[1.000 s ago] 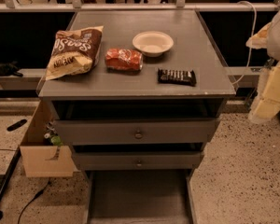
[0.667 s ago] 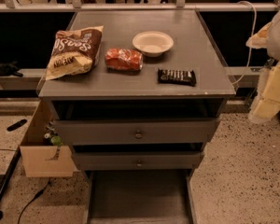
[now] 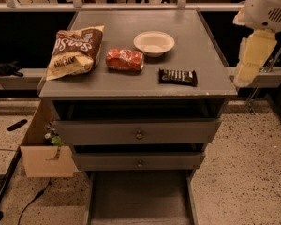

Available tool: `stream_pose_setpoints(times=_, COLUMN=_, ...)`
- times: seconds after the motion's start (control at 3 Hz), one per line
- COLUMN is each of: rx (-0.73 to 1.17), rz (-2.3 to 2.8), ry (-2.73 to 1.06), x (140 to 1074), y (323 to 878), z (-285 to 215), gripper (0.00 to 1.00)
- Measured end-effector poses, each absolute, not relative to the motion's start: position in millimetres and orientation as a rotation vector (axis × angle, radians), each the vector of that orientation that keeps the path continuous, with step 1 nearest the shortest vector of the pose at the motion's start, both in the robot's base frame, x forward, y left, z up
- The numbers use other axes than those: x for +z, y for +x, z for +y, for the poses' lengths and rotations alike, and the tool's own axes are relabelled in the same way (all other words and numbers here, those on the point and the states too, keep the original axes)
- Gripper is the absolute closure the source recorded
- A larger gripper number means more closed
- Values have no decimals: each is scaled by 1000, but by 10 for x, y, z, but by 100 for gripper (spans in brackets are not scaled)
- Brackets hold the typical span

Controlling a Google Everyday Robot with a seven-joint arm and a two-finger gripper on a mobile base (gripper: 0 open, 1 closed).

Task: Place rxbar chocolate into bottom drawer

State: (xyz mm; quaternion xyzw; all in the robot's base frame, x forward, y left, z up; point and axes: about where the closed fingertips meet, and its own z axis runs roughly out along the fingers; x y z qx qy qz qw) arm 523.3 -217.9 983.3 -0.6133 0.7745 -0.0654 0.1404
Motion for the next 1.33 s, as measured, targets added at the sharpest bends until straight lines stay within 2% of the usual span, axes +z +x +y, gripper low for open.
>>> stream_pose_setpoints(times=0.33, rx=-169, rz=2211, ry=-1749, x=9919, y=5622, z=-2062, gripper=0)
stream_pose_setpoints(times=1.33, rx=-143, rz=2148, ry=-1761, x=9809, y=5883, z=-1790, gripper=0)
